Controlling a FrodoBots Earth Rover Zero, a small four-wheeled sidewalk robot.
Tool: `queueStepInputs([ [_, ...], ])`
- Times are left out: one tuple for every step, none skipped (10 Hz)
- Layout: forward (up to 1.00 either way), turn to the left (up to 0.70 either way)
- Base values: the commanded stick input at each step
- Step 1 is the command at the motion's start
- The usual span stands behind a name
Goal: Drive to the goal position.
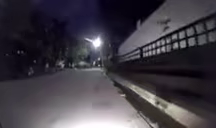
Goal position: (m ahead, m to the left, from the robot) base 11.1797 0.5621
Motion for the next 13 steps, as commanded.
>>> queueStepInputs([
  [0.50,0.00],
  [0.50,0.00],
  [0.50,0.00],
  [0.50,0.00],
  [0.50,0.00],
  [0.50,0.00],
  [0.50,0.00],
  [0.50,0.00],
  [0.50,0.00],
  [0.50,0.07],
  [0.50,0.50],
  [0.50,0.50],
  [0.50,0.28],
])
